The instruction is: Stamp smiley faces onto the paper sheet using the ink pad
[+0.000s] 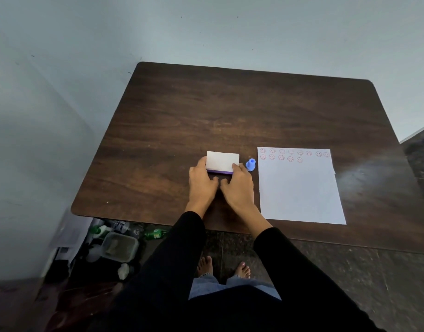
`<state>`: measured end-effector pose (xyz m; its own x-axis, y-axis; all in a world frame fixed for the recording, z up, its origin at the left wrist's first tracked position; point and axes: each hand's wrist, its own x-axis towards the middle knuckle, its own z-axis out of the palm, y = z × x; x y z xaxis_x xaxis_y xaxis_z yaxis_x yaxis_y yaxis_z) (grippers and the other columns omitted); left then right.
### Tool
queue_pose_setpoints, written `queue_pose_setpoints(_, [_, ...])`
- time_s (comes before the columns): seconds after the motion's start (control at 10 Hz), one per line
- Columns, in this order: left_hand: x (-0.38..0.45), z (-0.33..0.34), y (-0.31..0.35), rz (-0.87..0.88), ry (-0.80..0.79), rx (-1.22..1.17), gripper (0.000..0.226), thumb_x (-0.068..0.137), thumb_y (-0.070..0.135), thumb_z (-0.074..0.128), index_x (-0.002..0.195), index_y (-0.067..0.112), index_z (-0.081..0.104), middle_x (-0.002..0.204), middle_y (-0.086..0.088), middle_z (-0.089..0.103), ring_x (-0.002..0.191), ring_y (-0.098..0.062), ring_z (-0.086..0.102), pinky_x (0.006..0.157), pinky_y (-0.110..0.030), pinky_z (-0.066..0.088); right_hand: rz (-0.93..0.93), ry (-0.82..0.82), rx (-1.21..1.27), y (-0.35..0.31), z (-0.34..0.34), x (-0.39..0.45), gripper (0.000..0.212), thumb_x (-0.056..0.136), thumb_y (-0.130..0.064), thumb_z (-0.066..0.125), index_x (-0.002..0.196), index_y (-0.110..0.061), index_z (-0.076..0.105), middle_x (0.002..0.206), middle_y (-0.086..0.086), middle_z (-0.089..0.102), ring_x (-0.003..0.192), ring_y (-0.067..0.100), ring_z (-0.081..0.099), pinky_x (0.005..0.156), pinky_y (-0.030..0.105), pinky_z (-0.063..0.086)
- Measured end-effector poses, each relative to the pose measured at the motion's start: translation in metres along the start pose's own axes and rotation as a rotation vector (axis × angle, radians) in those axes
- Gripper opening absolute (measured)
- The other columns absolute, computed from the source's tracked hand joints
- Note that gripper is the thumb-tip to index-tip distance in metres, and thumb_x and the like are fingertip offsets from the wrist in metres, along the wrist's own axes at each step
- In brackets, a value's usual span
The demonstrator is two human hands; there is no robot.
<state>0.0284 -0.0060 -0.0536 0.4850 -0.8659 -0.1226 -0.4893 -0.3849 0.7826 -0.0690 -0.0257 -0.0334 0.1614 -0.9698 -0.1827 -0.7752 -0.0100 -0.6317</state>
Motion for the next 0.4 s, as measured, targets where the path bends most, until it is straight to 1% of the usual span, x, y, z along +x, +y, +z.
queue_pose_setpoints(0.1, [-0.003, 0.003, 0.002, 0.02, 0.04, -0.008, 0.055, 0.075, 0.004, 0.064, 0.128, 0.009, 0.048, 0.121, -0.012, 0.06, 0.112, -0.028, 0.046, 0.084, -0.023, 0.032, 0.008, 0.052, 0.014, 0.001, -0.001, -0.002, 0.048, 0.087, -0.016, 0.054, 0.131, -0.001, 0.043, 0.14, 0.016, 0.045, 0.125, 0.031, 0.045, 0.098, 0.04, 0.043])
queue_pose_setpoints(0.2, [-0.007, 0.003, 0.005, 0.011, 0.039, 0.002, 0.06, 0.075, 0.007, 0.067, 0.131, 0.008, 0.045, 0.128, -0.01, 0.056, 0.116, -0.028, 0.044, 0.091, -0.027, 0.036, -0.032, 0.193, -0.019, 0.005, -0.004, -0.005, 0.039, 0.087, -0.016, 0.055, 0.125, -0.007, 0.049, 0.126, 0.012, 0.055, 0.114, 0.026, 0.051, 0.087, 0.036, 0.048])
queue_pose_setpoints(0.3, [-0.011, 0.009, 0.007, 0.022, 0.076, 0.099, 0.07, 0.077, 0.01, 0.066, 0.139, 0.005, 0.034, 0.145, -0.014, 0.039, 0.131, -0.031, 0.034, 0.108, -0.039, 0.03, -0.147, 0.378, -0.002, 0.015, -0.011, -0.006, 0.027, 0.084, -0.009, 0.055, 0.111, -0.007, 0.056, 0.111, 0.011, 0.062, 0.101, 0.027, 0.055, 0.082, 0.038, 0.048])
queue_pose_setpoints(0.4, [-0.021, 0.017, 0.011, 0.042, 0.198, 0.176, 0.068, 0.084, 0.012, 0.056, 0.144, 0.005, 0.025, 0.155, -0.013, 0.023, 0.141, -0.029, 0.022, 0.112, -0.044, 0.021, -0.203, 0.527, 0.0, 0.029, -0.018, -0.008, 0.024, 0.083, -0.005, 0.056, 0.107, -0.006, 0.058, 0.104, 0.011, 0.065, 0.092, 0.029, 0.058, 0.08, 0.038, 0.046])
